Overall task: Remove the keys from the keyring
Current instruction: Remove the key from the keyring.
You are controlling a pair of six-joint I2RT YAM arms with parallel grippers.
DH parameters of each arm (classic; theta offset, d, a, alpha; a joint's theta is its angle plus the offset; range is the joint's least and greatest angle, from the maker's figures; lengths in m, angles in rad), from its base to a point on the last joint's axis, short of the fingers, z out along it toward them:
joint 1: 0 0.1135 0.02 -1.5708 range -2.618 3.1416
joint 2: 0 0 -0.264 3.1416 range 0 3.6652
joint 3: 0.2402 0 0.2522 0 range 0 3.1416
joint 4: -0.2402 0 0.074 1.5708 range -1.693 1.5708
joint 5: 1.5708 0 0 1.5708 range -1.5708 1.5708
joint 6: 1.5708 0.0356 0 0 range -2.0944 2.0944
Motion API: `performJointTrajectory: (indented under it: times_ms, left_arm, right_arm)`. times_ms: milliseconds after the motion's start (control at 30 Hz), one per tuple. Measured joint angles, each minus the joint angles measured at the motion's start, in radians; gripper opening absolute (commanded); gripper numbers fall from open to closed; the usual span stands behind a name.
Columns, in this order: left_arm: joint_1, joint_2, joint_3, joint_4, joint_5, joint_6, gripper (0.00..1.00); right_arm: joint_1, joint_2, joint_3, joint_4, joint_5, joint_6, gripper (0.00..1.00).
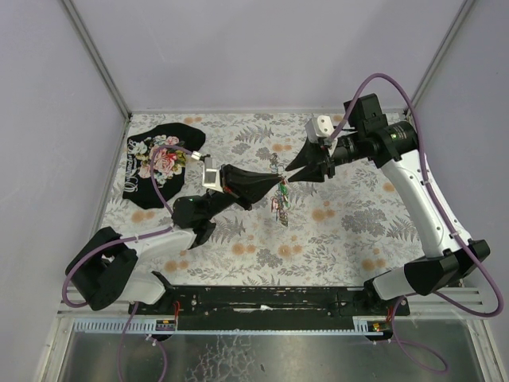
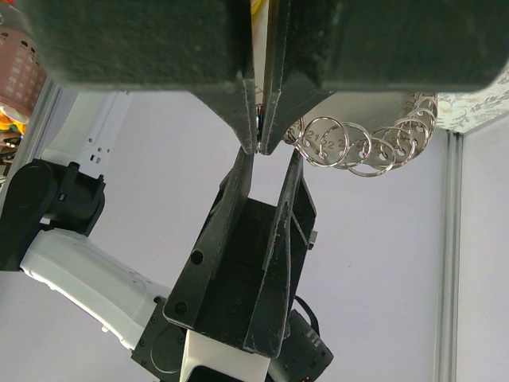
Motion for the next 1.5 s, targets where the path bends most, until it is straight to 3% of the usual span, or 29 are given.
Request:
performJointTrajectory:
  times_ms: [133,667,1000,1167,1333,1500]
  left_arm:
    - [0.0,0.0,0.007,0.0,0.0,-0.018,0.0]
    - [0.004,0.003,0.015,-0.001,-0.021,-0.037,0.0]
    - [0.005,0.003,0.015,-0.006,-0.059,-0.055,0.0]
    - [0.005,0.003,0.015,-0.01,-0.061,-0.063,0.0]
    - [0.006,0.005,0.015,-0.007,-0.065,-0.071,0.0]
    - [0.01,0.005,0.015,0.001,-0.069,-0.073,0.0]
  right_arm:
    - [0.016,0.01,0.004,0.0,0.005,-0.002,0.35]
    - [0.037,0.021,0.022,-0.039,0.049,-0.095,0.07]
    - [0.043,0.015,0.014,-0.037,0.095,-0.131,0.05]
    - [0.061,0.008,-0.005,-0.017,0.12,-0.136,0.07]
    - [0.097,0.008,-0.017,-0.015,0.155,-0.133,0.33]
    - [0.096,0.008,-0.015,-0.016,0.168,-0.085,0.4]
